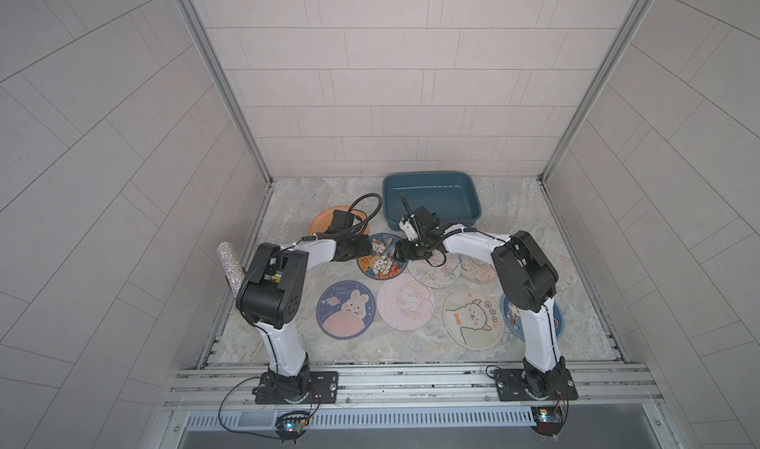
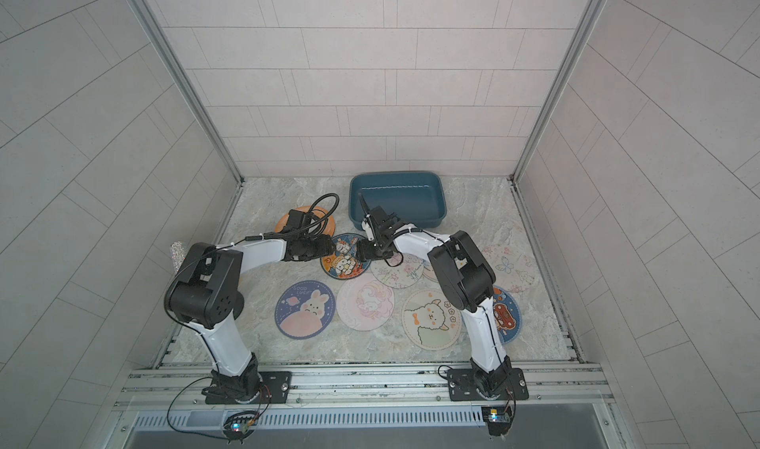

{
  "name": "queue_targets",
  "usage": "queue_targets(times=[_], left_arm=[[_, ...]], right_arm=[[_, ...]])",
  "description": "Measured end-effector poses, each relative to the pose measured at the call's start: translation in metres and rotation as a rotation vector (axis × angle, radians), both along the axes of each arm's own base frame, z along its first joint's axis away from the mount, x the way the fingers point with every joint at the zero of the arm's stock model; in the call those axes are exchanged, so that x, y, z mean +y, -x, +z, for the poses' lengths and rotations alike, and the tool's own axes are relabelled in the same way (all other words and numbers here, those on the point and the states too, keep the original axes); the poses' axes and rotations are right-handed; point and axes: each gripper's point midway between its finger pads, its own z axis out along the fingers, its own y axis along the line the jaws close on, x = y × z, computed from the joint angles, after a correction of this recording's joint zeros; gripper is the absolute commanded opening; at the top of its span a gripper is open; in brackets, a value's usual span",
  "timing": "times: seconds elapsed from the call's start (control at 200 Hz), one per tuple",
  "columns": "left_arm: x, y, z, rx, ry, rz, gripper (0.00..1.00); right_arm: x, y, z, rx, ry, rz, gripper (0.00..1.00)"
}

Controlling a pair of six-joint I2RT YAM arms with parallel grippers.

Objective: Put the coasters into the storage box
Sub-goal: Pick up the coaster from the center of the board.

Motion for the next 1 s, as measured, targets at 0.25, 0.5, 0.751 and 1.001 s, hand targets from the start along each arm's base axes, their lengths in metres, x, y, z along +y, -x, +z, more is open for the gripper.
queue_targets(times=[0.25,0.5,0.751,1.001], left_arm=[[-0.001,-0.001,0.000,-0.002,0.001,-0.001,0.63],[-0.001,-0.001,0.000,-0.002,0.001,-0.002,0.63],[-0.001,0.000,0.001,-0.003,0.004,-0.004,0.68],[0.002,0.013,0.006,0.030,0.016,0.007,0.85]], right_arm=[[0.005,-0.003,0.000,-0.005,-0.014,0.002,0.55],[0.013,-0.001,-0.005,0.004,-0.028,0.011,0.27],[0.015,0.002,-0.005,0.005,-0.027,0.026,0.00],[0.013,0.011,0.017,-0.008,-0.043,0.051,0.00]])
